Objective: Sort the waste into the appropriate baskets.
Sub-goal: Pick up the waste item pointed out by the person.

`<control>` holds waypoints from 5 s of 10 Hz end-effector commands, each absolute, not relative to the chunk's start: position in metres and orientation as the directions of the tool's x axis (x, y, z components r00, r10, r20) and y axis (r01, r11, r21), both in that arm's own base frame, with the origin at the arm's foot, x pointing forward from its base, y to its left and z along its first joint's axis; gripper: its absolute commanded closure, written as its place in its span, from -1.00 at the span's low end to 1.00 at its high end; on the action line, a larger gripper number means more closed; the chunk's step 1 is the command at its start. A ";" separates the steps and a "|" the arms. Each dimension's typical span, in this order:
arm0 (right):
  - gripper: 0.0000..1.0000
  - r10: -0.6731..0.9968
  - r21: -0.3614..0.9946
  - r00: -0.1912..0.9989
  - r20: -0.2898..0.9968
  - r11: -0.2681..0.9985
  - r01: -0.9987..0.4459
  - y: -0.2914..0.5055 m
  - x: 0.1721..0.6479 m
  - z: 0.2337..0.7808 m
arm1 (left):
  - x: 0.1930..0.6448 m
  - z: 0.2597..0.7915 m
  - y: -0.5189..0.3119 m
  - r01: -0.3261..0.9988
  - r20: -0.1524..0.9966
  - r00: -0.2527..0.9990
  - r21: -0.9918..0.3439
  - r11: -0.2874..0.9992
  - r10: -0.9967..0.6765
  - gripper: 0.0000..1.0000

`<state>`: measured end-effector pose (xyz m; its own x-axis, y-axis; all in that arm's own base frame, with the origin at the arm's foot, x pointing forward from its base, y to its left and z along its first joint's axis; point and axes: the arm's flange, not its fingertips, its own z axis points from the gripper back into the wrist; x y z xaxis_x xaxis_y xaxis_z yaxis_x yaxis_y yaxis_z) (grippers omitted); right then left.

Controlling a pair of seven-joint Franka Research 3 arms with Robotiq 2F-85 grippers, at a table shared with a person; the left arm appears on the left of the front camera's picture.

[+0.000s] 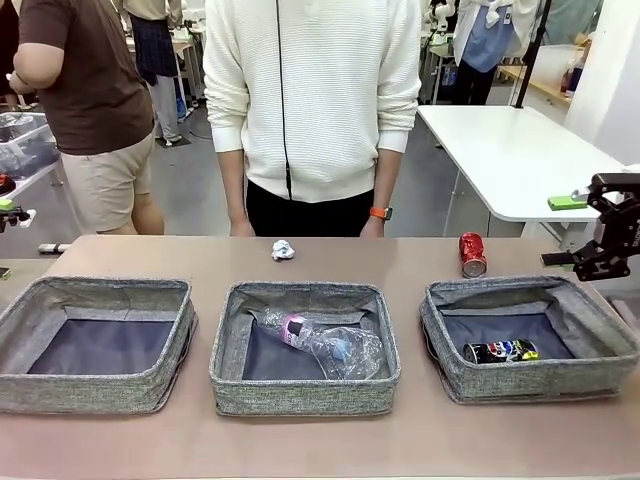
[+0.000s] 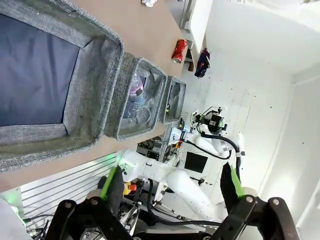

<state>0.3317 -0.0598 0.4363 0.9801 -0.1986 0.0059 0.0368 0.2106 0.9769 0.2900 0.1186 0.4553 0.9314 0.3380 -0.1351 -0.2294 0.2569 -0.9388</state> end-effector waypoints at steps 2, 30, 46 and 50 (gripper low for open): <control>-1.00 -0.202 0.980 0.979 0.009 0.199 0.032 -0.060 0.331 0.440 | 0.289 0.459 0.115 -0.232 -0.143 0.929 -0.944 0.234 0.342 -1.00; -1.00 -0.170 0.290 0.917 0.361 0.955 0.062 -0.006 0.440 0.457 | 0.289 0.459 0.115 -0.232 -0.143 0.929 -0.944 0.234 0.342 -1.00; -1.00 -0.180 0.202 0.971 0.160 0.968 0.146 0.009 0.622 0.299 | 0.289 0.459 0.115 -0.232 -0.143 0.929 -0.944 0.234 0.342 -1.00; 0.12 -0.221 0.236 0.970 0.104 0.953 0.192 0.005 0.623 0.298 | 0.289 0.459 0.115 -0.232 -0.143 0.929 -0.944 0.234 0.342 -1.00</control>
<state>0.6189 0.0031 0.2988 0.9703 -0.1964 0.1410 0.1596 0.9584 0.2366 0.2905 0.1183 0.4548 0.9312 0.3377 -0.1374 -0.2316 0.2567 -0.9383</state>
